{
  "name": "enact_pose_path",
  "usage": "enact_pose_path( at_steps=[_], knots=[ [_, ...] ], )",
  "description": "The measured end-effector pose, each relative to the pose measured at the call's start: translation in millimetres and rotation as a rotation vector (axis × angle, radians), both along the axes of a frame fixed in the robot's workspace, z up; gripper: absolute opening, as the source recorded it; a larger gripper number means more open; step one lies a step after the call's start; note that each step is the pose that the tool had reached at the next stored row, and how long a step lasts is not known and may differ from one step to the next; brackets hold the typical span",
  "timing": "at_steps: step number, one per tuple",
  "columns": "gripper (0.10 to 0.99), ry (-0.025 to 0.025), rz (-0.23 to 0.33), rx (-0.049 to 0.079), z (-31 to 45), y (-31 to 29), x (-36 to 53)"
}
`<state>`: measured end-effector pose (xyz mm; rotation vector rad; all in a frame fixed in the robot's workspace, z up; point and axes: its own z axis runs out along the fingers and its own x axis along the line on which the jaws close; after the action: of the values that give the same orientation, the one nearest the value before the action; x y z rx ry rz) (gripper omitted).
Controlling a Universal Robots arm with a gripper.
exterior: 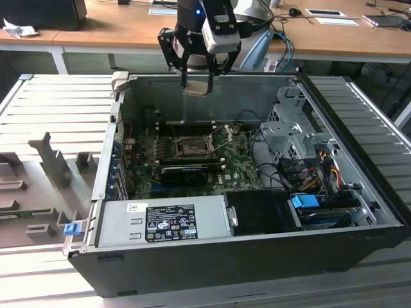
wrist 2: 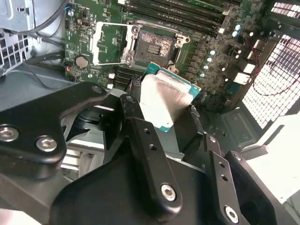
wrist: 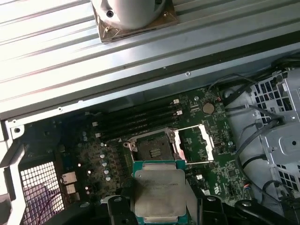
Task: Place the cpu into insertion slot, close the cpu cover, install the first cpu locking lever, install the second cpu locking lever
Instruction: 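Place the cpu into insertion slot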
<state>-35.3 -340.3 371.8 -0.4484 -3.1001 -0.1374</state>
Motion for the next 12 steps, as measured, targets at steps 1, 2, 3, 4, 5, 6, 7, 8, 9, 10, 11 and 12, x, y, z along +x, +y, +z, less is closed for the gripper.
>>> enact_pose_path(
  at_steps=[1,2,3,4,5,6,7,8,9,10,11,12],
  knots=[
    [0.525,0.0000,-0.010,0.000,0.0,0.0,0.0],
    [0.525,0.0000,-0.029,0.000,-0.2,0.0,0.0],
    [0.525,0.0000,-0.044,0.000,-0.3,0.0,0.0],
    [0.525,0.0000,-0.052,0.000,-0.4,0.0,0.0],
    [0.525,0.0000,-0.060,0.000,-0.4,0.0,0.0],
    [0.525,0.0000,-0.078,0.000,-0.5,0.0,0.0],
    [0.525,0.0000,-0.090,0.000,-0.5,0.0,0.0],
    [0.525,0.0000,-0.101,0.000,-0.6,0.0,0.0],
    [0.525,-0.0001,-0.111,0.000,-0.6,0.0,0.0],
    [0.525,-0.0001,-0.125,0.000,-0.8,0.0,0.0],
    [0.525,-0.0001,-0.152,0.000,-1.2,0.0,0.0],
    [0.525,-0.0001,-0.168,-0.001,-1.4,0.0,0.0]
  ],
)
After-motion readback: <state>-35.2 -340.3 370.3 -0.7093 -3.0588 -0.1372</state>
